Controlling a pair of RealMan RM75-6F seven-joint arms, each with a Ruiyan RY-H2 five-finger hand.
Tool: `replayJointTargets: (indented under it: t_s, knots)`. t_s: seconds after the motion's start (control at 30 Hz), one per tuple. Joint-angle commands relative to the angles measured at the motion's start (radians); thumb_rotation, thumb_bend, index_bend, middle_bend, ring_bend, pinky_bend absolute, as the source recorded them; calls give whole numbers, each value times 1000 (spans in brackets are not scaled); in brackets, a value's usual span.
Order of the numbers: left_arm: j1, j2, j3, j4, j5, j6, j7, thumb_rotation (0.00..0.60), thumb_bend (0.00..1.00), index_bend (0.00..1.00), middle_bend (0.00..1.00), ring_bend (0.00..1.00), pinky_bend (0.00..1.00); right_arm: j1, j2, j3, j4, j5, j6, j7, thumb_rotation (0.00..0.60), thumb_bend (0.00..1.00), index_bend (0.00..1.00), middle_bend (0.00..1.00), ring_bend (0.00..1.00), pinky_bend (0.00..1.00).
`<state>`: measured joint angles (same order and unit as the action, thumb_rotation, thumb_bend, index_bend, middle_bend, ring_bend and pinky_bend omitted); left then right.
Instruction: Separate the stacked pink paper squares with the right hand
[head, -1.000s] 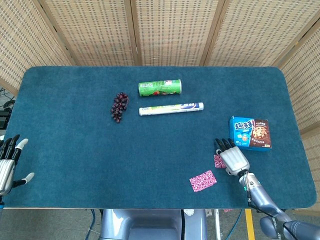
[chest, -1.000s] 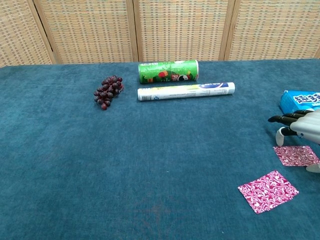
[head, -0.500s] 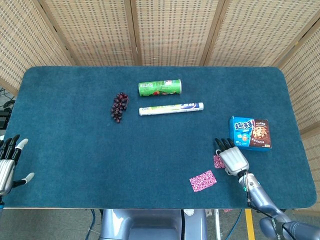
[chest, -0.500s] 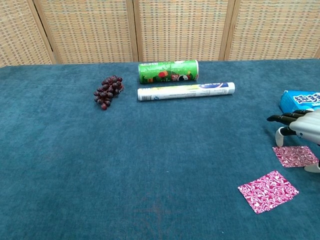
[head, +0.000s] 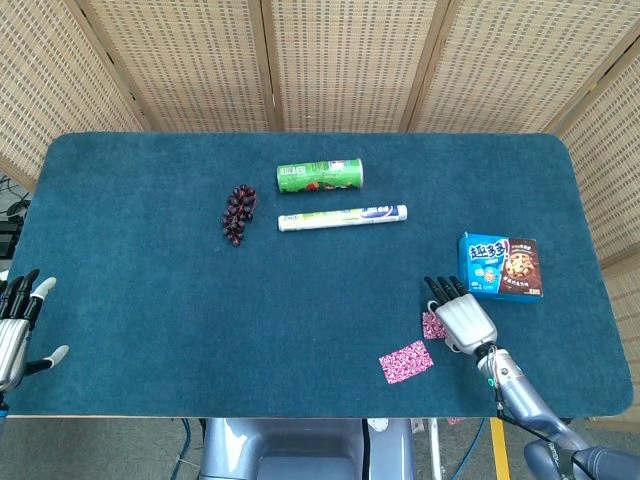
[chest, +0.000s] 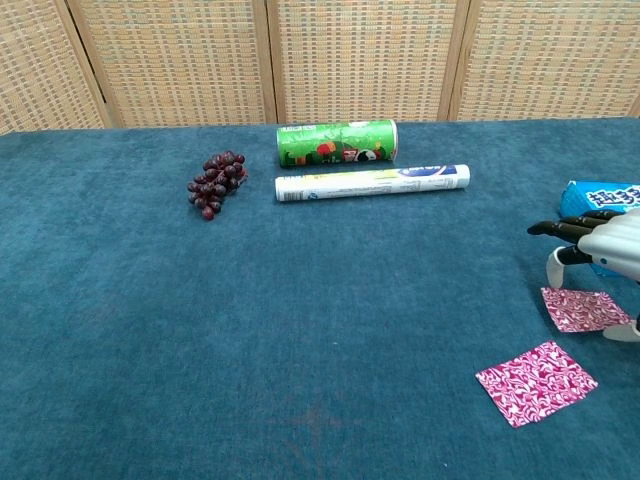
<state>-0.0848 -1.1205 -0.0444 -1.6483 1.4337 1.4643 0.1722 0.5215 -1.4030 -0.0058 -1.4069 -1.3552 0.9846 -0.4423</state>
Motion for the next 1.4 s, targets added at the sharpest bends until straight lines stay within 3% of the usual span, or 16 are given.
replayJointTargets:
  t_s: [0.03,0.53,1.4]
  knots:
    - [0,0,0,0,0,0,0,600,128,98,0,0,0,0,14,-3,-25,-11,6,-3,600,260,483,0,0,66]
    - [0,2,1,-1,0,-2,-4,600,127,98,0,0,0,0,68,-54,-213,-113,25,-77,600,260,483,0,0,66]
    - [-1,6,2,-2,1,-5,-9,600,127,98,0,0,0,-22,17,-51,-278,-16,29,-276,600,260,483,0,0,66]
